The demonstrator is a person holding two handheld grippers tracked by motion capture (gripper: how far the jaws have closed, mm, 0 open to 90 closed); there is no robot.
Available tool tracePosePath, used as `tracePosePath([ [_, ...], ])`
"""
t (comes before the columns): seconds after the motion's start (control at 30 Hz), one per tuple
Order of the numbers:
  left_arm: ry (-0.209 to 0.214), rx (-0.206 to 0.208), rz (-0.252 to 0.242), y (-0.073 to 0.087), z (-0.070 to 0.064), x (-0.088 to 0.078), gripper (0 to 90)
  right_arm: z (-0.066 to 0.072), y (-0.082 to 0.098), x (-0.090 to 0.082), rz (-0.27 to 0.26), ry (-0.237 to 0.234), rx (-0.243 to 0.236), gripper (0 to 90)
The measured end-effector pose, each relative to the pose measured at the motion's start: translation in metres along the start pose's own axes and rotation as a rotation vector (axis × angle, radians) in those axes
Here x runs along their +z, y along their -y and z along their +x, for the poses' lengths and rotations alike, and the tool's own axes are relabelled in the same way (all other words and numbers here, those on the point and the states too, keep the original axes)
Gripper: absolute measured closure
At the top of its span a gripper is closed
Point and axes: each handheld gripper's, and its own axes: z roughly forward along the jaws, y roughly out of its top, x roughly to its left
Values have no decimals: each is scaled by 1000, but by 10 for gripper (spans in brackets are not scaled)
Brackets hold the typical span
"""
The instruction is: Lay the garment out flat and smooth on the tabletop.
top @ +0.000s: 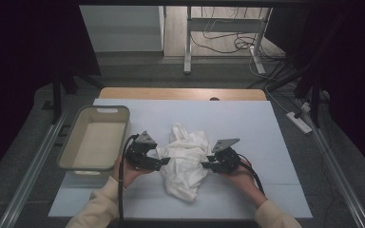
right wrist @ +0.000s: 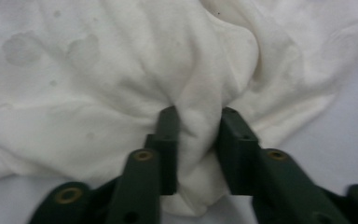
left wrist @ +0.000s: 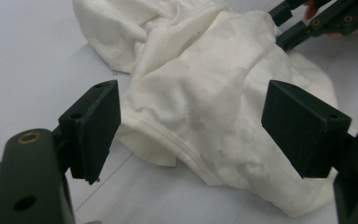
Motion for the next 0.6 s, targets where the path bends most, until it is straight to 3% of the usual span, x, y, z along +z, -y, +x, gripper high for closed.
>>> tracePosePath([
  [0.23, -1, 3, -2, 0, 0, -1, 204, 4, 6, -13, 36, -5, 1, 780],
  [0.6, 6, 7, 3, 0, -1, 0, 204, 19, 40, -58, 48, 1, 43, 782],
])
